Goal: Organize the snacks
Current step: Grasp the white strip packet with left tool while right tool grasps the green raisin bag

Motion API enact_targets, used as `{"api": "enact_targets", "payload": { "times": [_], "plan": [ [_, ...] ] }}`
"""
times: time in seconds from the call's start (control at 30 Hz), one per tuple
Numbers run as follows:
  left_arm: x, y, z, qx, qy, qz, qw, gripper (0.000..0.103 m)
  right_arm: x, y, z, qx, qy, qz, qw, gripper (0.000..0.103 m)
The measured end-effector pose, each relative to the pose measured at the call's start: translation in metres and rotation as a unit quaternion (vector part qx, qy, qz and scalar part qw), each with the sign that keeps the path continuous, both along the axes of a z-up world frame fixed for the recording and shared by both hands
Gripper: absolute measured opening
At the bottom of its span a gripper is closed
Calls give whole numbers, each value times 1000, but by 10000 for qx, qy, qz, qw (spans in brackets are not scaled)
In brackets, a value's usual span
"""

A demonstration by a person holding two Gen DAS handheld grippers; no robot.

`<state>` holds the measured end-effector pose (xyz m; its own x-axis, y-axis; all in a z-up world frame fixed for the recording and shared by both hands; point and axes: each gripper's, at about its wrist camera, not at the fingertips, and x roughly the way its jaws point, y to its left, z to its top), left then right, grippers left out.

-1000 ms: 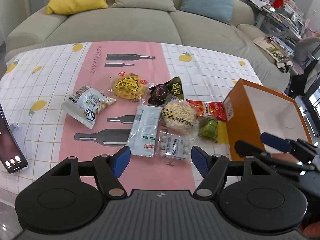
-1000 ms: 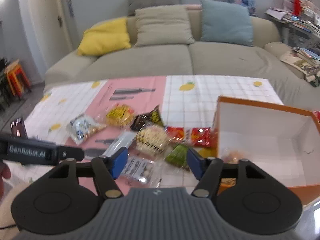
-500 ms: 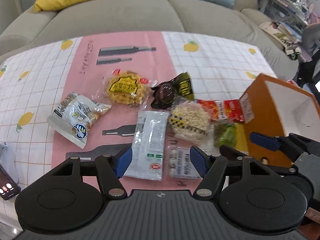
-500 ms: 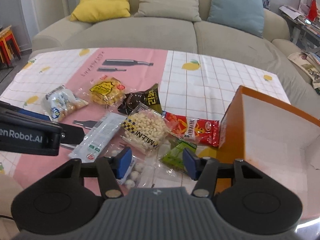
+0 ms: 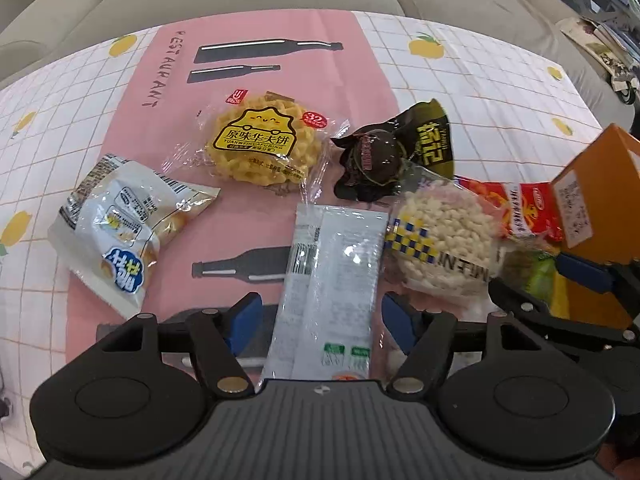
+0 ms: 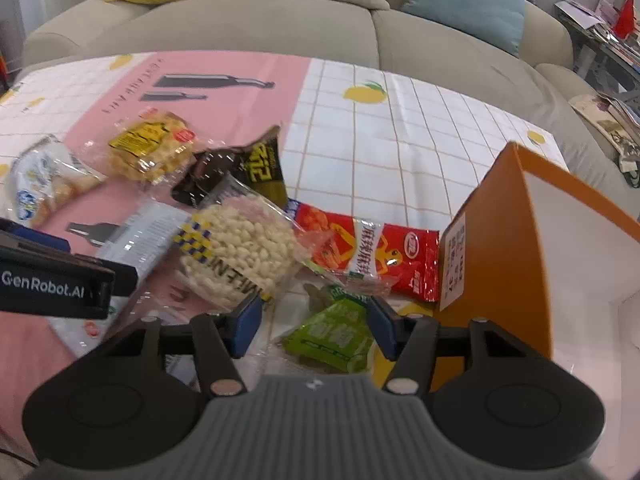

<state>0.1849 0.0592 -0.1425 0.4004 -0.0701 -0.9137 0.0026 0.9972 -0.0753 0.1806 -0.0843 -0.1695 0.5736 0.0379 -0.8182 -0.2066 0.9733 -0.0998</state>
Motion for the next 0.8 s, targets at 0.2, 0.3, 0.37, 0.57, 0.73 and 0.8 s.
{"api": "enact_targets", "payload": {
  "times": [0.2,0.3,0.37,0.57,0.73,0.8],
  "plan": [
    [7,0,-14,-138,15,67,9999,83,4,-4,-11,100,-68,-150,9998,72],
    [8,-3,-17,-134,36,26,9999,82,5,-5,-14,159,-80,-167,9997,72],
    [7,-5,-18,-60,-19,-35,10000,81,6,-5,-14,194,-87,-199,9996,72],
    [4,-8,-18,144,-158,-53,9998,61,6,-7,-16,400,-47,-285,9988,64],
    [3,-5,-14,81,-199,49,9998,56,7,-7,-17,490,14,-260,9985,42],
    [-1,-3,-10,78,-257,80,9996,56,6,-6,-15,503,7,-228,9985,38]
  ]
}}
